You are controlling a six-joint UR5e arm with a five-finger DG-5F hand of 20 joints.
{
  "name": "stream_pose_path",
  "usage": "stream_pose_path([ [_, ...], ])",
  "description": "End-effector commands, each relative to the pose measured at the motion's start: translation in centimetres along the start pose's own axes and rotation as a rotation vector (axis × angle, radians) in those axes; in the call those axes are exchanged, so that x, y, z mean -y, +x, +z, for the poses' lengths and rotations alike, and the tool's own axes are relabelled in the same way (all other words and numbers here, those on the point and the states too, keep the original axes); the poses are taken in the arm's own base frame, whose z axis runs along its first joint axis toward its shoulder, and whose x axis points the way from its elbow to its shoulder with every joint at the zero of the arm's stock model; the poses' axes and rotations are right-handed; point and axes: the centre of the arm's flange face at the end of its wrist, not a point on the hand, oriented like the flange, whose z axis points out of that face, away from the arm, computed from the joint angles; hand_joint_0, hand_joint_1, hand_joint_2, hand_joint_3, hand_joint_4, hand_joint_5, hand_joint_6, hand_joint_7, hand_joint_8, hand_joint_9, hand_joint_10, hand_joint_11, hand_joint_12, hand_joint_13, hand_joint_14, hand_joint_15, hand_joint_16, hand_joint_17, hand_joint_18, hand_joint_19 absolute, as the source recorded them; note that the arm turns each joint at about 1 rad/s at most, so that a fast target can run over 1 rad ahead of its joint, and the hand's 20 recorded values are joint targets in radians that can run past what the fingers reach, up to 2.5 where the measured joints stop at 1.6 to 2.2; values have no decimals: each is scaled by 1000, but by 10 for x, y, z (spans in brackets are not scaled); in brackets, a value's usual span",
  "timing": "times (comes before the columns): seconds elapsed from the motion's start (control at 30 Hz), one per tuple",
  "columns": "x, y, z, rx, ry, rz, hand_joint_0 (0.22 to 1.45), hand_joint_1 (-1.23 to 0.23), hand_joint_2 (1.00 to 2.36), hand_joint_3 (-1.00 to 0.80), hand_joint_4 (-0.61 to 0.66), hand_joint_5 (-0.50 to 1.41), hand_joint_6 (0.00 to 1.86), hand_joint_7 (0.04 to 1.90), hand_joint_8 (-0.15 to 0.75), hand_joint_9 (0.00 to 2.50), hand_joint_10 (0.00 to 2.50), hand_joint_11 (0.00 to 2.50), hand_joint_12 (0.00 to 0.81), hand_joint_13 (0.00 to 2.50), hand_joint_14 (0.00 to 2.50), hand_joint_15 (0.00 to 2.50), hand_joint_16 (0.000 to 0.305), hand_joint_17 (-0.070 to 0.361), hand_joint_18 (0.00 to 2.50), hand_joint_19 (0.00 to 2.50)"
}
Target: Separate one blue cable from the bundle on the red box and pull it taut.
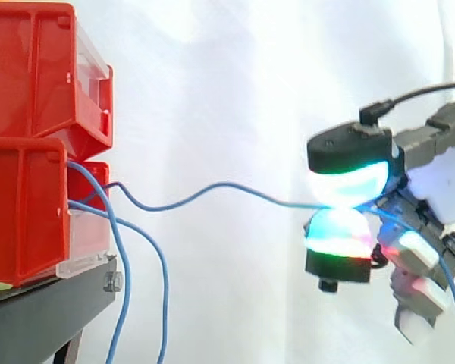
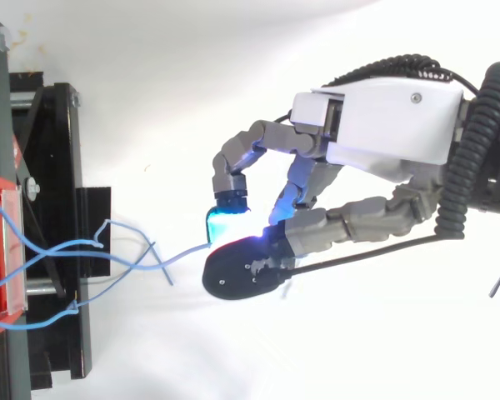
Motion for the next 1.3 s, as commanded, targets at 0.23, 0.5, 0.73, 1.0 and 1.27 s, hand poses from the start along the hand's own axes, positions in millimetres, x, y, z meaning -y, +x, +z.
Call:
stream_pose_path([
  [0.23,10,2,4,-10,6,-1,607,-801,1015,-109,39,-16,877,1204,250,1285,20,564,394,1015,30,843,45,101,822,453],
  [0.5,8,-1,5,-10,-10,8,622,-840,1021,-99,53,-24,892,1185,226,1256,24,602,368,997,33,885,41,91,807,470],
  [0.73,8,-5,7,-4,-12,11,614,-793,1019,-117,58,-28,899,1169,234,1259,24,618,378,998,32,879,42,95,808,464],
  [1.0,35,-3,14,-1,9,6,603,-753,1018,-126,63,-28,899,1156,244,1259,23,607,387,1001,31,882,43,98,798,466],
  [1.27,49,5,36,-4,-135,72,599,-738,1016,-134,62,-29,898,1151,251,1256,21,605,396,1003,30,871,45,100,794,470],
])
